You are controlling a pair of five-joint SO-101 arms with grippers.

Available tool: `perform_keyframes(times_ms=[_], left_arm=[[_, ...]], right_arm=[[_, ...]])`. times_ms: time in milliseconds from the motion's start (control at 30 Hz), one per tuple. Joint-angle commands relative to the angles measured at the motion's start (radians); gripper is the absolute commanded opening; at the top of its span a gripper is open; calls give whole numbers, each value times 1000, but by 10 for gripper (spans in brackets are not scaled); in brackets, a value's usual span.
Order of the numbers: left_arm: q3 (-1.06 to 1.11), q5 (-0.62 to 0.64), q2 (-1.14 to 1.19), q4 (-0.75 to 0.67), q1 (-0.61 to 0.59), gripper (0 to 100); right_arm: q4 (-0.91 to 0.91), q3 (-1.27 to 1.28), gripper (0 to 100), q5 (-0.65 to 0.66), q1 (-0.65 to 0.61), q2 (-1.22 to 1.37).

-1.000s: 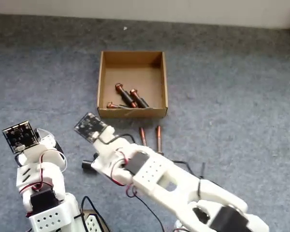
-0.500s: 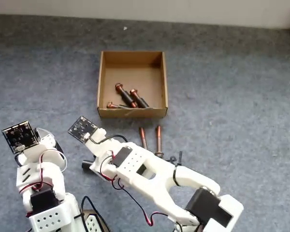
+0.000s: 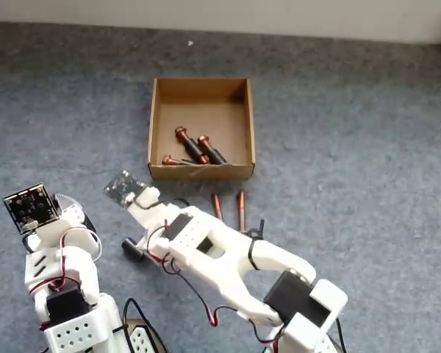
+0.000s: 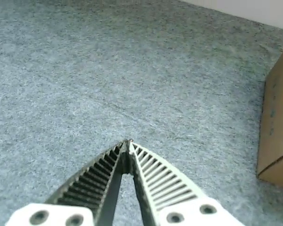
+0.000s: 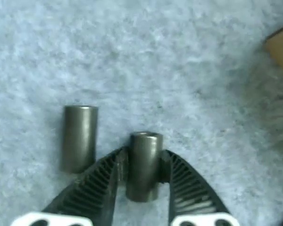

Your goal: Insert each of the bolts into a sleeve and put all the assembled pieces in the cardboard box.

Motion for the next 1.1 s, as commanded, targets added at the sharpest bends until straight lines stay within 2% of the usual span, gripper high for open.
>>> perform_keyframes(times_ms=[0,133,300,667,833,1000,1067], left_arm=[[-27,-14,-7,-29,-2,11],[-27,-14,-7,-31,-2,11],[-27,-14,-7,-31,-2,11],[-27,-15,-7,-26,28,11],[-25,-15,-7,-26,28,11],[-25,-20,-5,-26,31,11],[-25,-80,-4,-26,65,11]], right_arm=[[59,-41,8,-2,19,5],[202,-96,4,-2,51,-54],[360,-111,4,-8,128,-294],[530,128,4,-5,397,-877],[628,240,4,-2,521,-941],[628,340,4,0,638,-943],[628,364,4,-3,674,-949]])
